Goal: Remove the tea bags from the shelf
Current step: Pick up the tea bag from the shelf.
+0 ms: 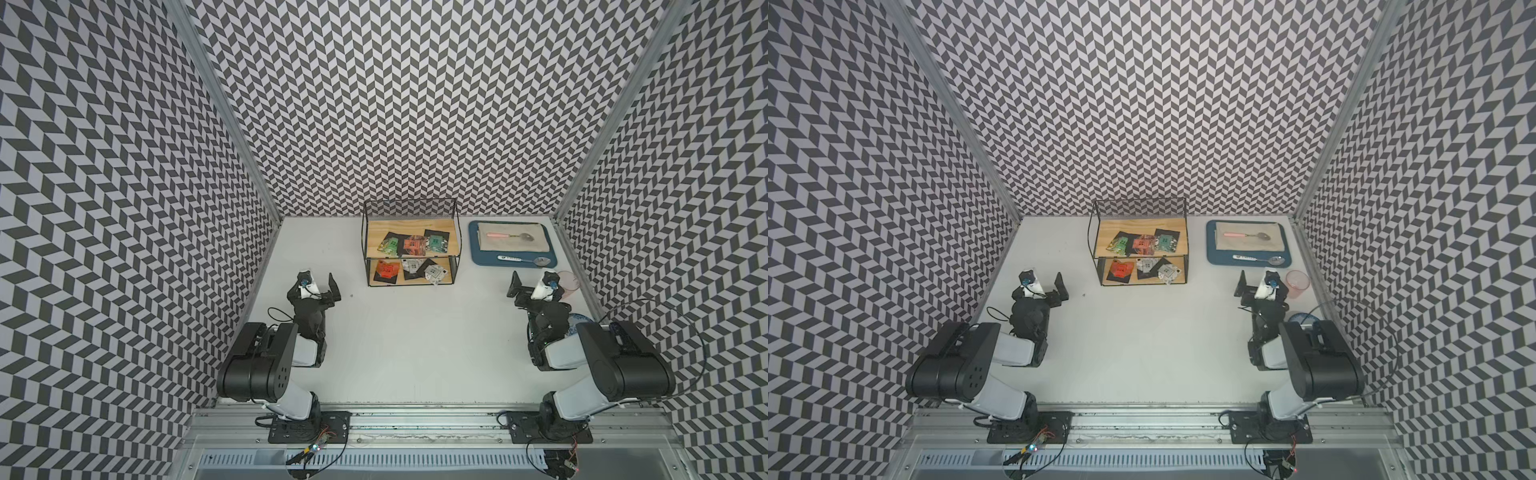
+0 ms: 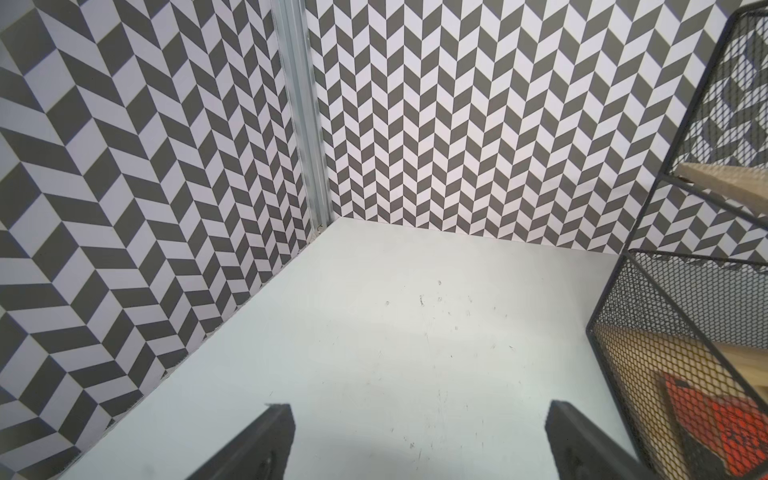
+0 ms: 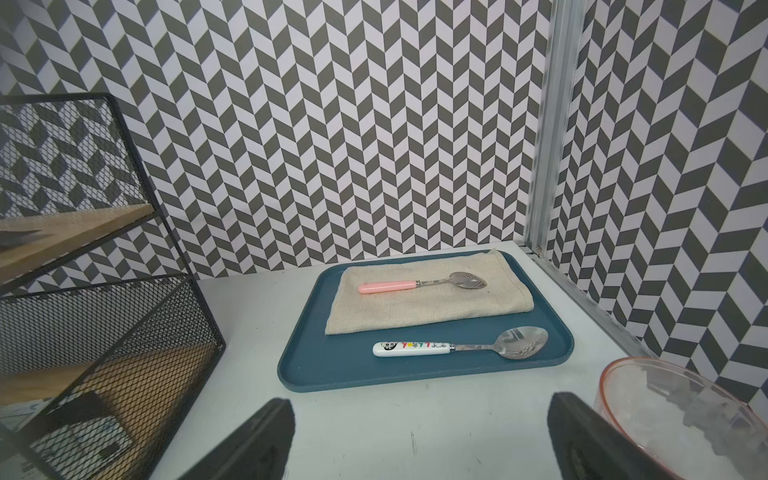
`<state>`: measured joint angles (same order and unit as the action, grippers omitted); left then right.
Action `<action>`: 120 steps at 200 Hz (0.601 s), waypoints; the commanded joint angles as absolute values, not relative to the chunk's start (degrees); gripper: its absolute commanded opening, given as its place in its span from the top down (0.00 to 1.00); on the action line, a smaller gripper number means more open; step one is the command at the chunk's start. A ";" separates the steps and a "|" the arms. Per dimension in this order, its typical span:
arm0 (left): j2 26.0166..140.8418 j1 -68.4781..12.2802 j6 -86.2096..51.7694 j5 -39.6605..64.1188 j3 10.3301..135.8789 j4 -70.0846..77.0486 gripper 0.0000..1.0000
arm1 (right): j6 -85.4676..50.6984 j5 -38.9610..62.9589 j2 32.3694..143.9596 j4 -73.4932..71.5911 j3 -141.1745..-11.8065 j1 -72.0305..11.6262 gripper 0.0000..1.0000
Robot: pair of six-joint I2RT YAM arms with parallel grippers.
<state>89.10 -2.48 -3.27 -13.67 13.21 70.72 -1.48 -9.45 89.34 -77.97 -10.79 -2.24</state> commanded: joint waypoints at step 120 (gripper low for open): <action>88.34 -2.61 -2.46 -13.84 13.65 72.26 0.00 | -0.24 -9.78 87.77 -78.58 -11.13 -3.16 0.01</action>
